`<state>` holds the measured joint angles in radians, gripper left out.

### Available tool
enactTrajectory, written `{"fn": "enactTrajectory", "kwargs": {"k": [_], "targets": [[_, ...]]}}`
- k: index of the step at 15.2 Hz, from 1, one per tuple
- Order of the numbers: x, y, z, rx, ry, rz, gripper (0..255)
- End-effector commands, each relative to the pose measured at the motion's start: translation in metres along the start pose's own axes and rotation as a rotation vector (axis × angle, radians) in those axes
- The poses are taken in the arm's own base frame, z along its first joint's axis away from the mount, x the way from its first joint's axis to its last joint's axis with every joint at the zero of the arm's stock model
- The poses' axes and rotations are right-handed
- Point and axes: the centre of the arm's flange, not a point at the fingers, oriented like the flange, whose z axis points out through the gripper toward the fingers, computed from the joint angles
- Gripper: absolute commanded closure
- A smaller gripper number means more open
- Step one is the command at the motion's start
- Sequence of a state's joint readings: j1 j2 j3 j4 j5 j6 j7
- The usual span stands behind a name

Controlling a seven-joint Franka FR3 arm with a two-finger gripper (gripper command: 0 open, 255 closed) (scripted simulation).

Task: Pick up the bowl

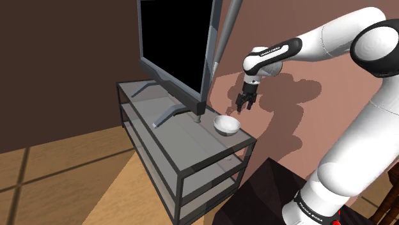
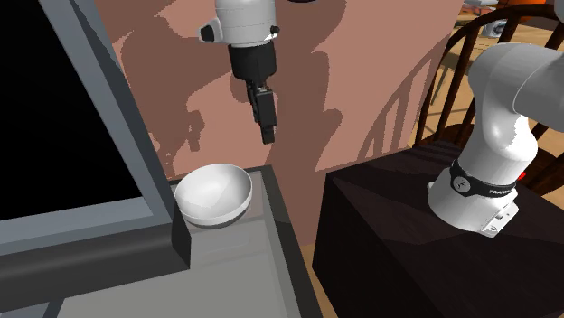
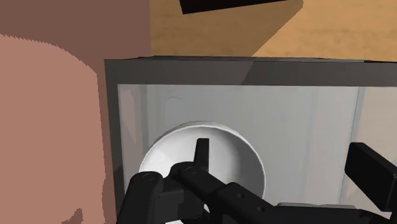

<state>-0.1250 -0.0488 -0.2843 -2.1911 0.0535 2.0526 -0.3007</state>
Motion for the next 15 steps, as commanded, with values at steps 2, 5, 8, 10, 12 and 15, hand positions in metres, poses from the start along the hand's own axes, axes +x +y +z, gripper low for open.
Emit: {"fn": "enactTrajectory", "kwargs": {"k": [2,5,8,10,12,15], "targets": [[0.023,0.025,0.022,0.004,-0.003,0.002,0],[0.047,0.049,0.045,0.008,-0.007,0.006,0],[0.070,0.073,0.067,0.012,-0.010,0.009,0],[0.086,0.089,0.082,0.015,-0.013,0.011,0],[0.101,0.105,0.097,0.018,-0.015,0.013,0],[0.124,0.129,0.120,0.022,-0.019,0.016,0]]}}
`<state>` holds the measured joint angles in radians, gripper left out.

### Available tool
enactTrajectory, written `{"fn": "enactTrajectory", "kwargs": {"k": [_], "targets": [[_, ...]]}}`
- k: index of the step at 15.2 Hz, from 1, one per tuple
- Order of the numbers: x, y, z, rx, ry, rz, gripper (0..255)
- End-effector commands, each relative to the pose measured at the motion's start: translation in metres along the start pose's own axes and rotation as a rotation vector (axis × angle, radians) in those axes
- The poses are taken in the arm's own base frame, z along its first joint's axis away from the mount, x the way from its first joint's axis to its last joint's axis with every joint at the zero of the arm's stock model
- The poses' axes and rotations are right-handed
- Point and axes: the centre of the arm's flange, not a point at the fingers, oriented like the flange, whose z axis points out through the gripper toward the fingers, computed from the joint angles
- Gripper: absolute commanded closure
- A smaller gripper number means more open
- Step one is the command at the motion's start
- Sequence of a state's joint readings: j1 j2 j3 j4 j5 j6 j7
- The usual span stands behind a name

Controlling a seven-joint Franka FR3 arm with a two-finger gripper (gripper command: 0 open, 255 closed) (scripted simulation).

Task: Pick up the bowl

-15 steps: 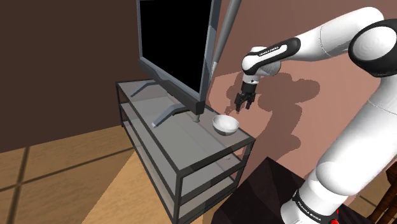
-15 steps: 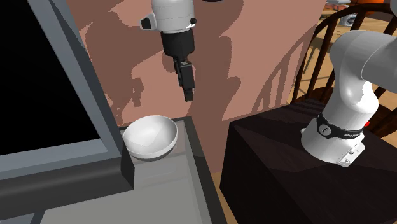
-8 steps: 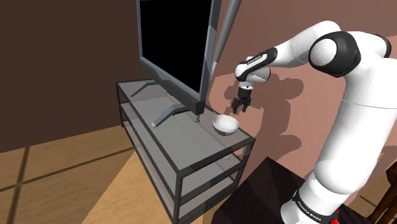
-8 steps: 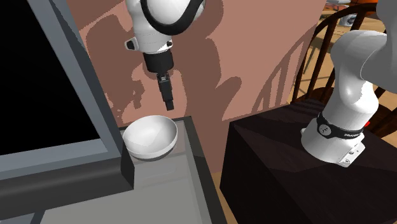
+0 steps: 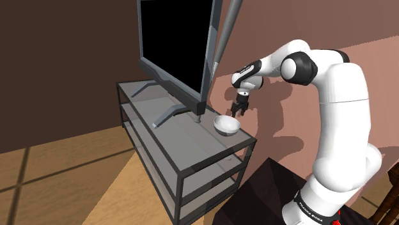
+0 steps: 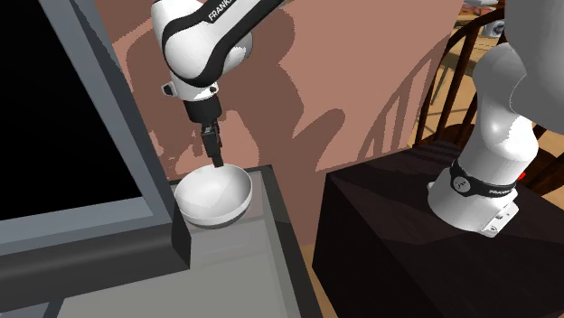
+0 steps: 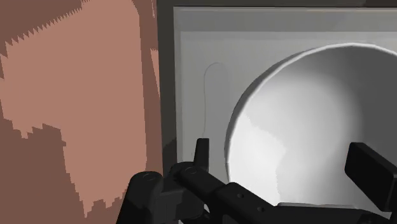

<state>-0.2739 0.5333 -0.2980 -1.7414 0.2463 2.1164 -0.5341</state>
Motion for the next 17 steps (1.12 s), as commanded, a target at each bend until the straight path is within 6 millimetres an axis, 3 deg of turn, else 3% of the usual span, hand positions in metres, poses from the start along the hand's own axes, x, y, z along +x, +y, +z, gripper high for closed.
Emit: {"fn": "enactTrajectory", "kwargs": {"k": [1,2,9,12,13,17], "targets": [[0.018,0.014,0.017,0.003,-0.002,0.002,0],[0.026,0.022,0.024,0.005,-0.003,0.003,0],[0.029,0.026,0.060,0.005,-0.003,0.003,0],[0.029,0.026,0.063,0.005,-0.003,0.003,0],[0.030,0.025,0.062,0.005,-0.003,0.003,255],[0.031,0.021,0.064,0.004,-0.003,0.003,255]]}}
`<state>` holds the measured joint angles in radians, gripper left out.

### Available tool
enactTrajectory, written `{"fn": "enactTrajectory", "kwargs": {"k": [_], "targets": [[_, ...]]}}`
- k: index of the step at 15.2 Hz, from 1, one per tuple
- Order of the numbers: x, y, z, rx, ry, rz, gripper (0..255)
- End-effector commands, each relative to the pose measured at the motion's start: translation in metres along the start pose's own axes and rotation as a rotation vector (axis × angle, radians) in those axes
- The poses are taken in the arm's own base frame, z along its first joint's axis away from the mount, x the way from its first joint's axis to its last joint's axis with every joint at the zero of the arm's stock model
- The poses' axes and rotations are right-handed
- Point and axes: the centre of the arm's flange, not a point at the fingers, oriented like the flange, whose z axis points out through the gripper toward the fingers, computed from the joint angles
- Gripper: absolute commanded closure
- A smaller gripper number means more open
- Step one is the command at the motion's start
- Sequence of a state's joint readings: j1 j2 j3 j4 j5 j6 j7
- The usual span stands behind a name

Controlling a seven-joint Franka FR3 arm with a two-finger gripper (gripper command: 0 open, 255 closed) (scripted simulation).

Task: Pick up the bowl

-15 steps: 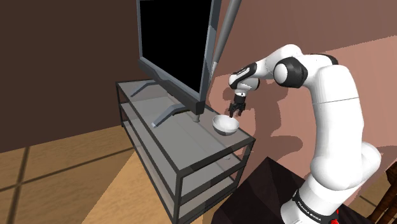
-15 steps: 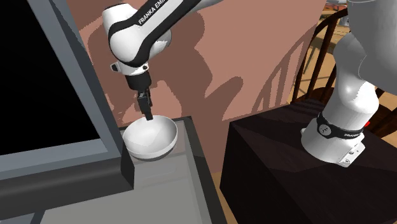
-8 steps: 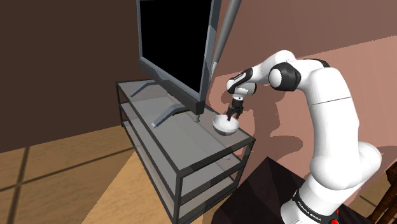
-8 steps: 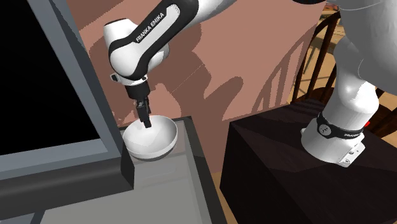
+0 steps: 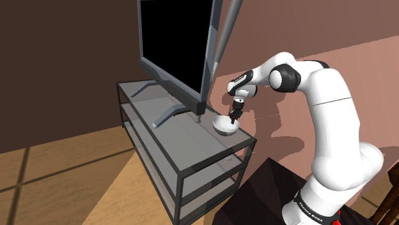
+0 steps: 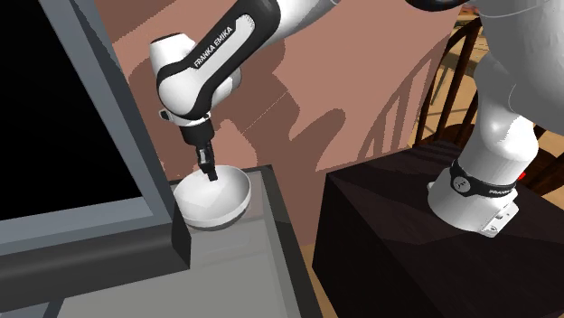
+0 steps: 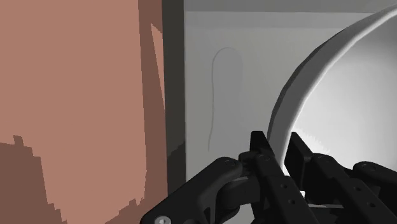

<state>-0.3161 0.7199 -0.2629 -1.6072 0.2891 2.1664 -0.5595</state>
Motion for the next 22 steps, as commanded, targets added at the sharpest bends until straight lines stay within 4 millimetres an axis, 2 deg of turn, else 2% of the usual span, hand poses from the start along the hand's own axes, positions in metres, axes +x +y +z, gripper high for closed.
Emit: {"fn": "enactTrajectory", "kwargs": {"k": [1,5,20,22], "targets": [[-0.002,0.003,0.004,0.001,-0.006,0.007,255],[-0.003,0.007,0.003,0.002,-0.006,0.007,255],[-0.010,-0.001,-0.076,0.002,-0.006,0.007,255],[-0.010,-0.001,-0.077,0.002,-0.006,0.007,255]]}}
